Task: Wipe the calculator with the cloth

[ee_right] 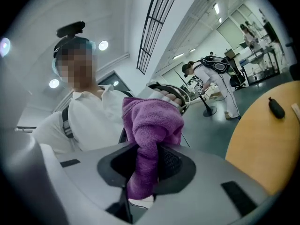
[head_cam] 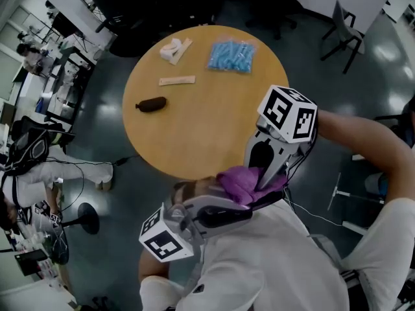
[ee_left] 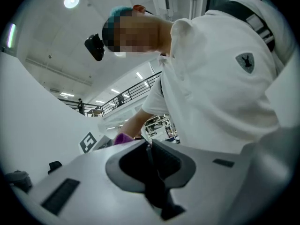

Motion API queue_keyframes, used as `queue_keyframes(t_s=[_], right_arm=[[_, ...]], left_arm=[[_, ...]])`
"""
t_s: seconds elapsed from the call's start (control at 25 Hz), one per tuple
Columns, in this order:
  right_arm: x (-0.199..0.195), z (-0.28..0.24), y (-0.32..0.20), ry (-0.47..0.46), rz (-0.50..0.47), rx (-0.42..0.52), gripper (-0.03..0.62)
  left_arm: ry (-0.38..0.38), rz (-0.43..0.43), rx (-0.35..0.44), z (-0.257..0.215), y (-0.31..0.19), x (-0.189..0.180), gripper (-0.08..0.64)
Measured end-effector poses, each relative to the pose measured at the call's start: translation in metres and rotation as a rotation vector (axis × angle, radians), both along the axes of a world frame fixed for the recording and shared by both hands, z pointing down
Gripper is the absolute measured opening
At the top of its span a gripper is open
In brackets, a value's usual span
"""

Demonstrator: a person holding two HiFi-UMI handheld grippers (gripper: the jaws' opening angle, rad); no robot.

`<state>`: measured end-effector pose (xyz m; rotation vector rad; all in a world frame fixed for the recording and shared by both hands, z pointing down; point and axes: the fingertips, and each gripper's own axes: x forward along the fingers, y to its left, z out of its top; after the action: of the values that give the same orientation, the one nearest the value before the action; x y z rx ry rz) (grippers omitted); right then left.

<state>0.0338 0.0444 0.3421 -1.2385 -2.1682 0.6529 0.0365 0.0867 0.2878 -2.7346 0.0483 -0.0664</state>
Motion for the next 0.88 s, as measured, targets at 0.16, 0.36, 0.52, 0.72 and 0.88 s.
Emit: queue_keyframes(t_s=[0.16,0.36,0.52,0.72,0.88], right_arm=[[-0.005,0.001,0.001,-0.02,0.001,-0.071,0.1],[-0.008,0.003,0.001,-0.019,0.001,-0.118,0.1],[-0.009,0.008,0.001,-0.016,0.016,-0.149,0.1],[-0.005,0.013,0.007,-0.03,0.053,-0.188,0.1],[-0.003,0.027,0.014,-0.033,0.079,-0.205,0.1]], left_arm=[[-0.005,0.015,0.009,-0.004,0.004,0.002,0.044],[-0.005,0.038,0.011,-0.008,0.01,0.009,0.044],[0.032,0.041,0.009,-0.013,0.01,0.013,0.043],[0.052,0.034,0.023,-0.023,0.011,0.016,0.044],[0.089,0.009,0.027,-0.033,0.007,0.008,0.043]])
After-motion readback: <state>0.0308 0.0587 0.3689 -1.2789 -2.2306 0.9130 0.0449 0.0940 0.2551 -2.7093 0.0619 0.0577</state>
